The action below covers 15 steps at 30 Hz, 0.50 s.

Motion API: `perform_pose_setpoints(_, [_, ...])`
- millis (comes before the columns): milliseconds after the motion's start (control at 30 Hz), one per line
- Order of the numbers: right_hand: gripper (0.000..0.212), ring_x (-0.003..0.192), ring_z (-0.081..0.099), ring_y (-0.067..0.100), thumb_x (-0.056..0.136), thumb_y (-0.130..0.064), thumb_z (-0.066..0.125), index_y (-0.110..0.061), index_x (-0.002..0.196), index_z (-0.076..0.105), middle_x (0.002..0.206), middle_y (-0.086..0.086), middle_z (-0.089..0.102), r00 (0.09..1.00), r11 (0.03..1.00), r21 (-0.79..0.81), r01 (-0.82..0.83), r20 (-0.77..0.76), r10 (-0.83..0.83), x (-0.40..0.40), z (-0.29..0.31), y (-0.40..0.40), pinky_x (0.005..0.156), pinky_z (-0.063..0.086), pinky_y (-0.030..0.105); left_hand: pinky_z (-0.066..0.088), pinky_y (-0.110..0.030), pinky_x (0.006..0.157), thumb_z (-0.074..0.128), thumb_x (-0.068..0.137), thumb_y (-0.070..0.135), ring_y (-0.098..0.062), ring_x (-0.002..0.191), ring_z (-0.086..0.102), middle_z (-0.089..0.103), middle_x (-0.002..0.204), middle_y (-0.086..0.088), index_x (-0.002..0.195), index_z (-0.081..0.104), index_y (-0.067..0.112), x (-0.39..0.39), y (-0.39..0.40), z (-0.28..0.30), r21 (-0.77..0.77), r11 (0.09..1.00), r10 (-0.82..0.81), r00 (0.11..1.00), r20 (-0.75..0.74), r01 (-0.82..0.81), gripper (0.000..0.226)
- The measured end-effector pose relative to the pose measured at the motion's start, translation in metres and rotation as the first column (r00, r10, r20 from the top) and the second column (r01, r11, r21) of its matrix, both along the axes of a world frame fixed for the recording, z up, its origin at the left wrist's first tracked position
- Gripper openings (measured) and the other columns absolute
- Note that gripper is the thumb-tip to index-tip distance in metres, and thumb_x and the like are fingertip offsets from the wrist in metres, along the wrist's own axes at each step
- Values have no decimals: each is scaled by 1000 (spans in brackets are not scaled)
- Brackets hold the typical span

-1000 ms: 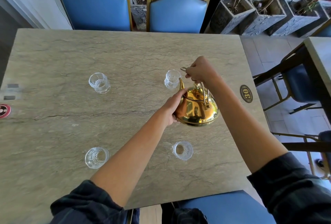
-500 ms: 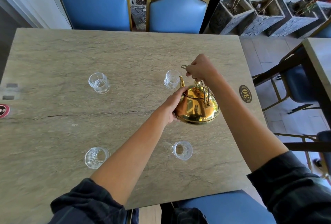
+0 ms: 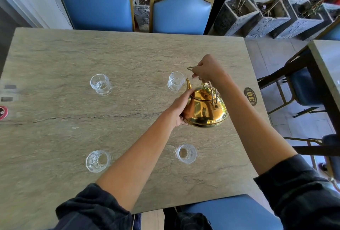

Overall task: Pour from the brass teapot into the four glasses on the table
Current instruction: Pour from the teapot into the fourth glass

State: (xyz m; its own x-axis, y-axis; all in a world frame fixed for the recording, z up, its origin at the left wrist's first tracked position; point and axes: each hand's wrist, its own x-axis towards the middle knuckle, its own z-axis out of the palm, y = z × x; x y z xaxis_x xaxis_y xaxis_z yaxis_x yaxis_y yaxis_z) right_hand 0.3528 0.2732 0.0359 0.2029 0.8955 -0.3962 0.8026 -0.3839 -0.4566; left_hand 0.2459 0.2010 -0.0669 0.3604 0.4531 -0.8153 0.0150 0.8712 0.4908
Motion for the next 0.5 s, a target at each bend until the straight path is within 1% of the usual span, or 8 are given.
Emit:
perform_pose_setpoints(33, [25,49,52,15,91,-13,64,8,92,78,69,16,67,1000,1000,-1,-2,7,2,0,0,1,59,48,30,49,-61,107,64,75,80,-35,117,67,71,127,-14,138,61,23,0,-1,0,-1,1000,-1,1000,2,1,85])
perform_pose_setpoints(100, [24,50,54,16,89,-12,67,9,94,78,77,21,73,1000,1000,-4,-3,23,4,0,-1,1,64,50,33,49,-61,107,64,76,79,-35,117,67,70,127,-13,138,60,23,1,-2,1,-9,1000,4,1000,7,-4,84])
perform_pose_setpoints(167, [23,51,54,17,88,-11,67,9,94,78,85,25,76,999,1000,-4,-11,36,11,-1,-2,1,65,50,34,50,-61,106,64,77,79,-35,118,67,70,128,-13,138,60,24,1,-3,0,-17,1000,11,1000,14,-11,82])
perform_pose_setpoints(200, [23,51,54,17,88,-11,67,9,93,78,85,25,76,999,1000,-4,-14,39,14,-1,-3,1,65,50,34,50,-61,106,64,77,78,-35,118,67,70,128,-13,138,60,24,1,-3,0,-19,1000,13,1000,17,-13,82])
perform_pose_setpoints(267, [23,51,55,17,88,-12,67,8,93,78,80,22,74,999,1000,-12,-20,41,21,-2,-3,1,64,51,34,50,-61,106,64,77,78,-35,117,67,70,128,-13,138,60,23,0,-4,-1,-22,1000,17,1000,19,-16,82])
perform_pose_setpoints(367, [22,50,55,16,87,-11,69,8,93,78,80,21,74,999,999,-17,-27,40,28,-4,-3,1,62,50,32,50,-60,106,66,76,78,-35,117,67,71,127,-13,138,61,22,-1,-4,-3,-22,999,23,1000,15,-23,83])
perform_pose_setpoints(433, [22,49,54,16,88,-11,68,8,93,78,73,17,71,999,999,-24,-26,39,27,-5,-2,1,60,49,31,50,-60,106,65,77,77,-34,116,67,71,126,-13,136,61,22,-2,-4,-3,-20,1000,24,1000,13,-24,81])
perform_pose_setpoints(500, [22,48,54,15,88,-10,66,9,93,77,63,10,66,999,999,-34,-22,31,23,-7,-2,2,54,47,28,50,-59,106,64,80,76,-34,116,67,70,126,-13,135,61,21,-4,-3,-2,-20,999,25,1000,9,-25,78])
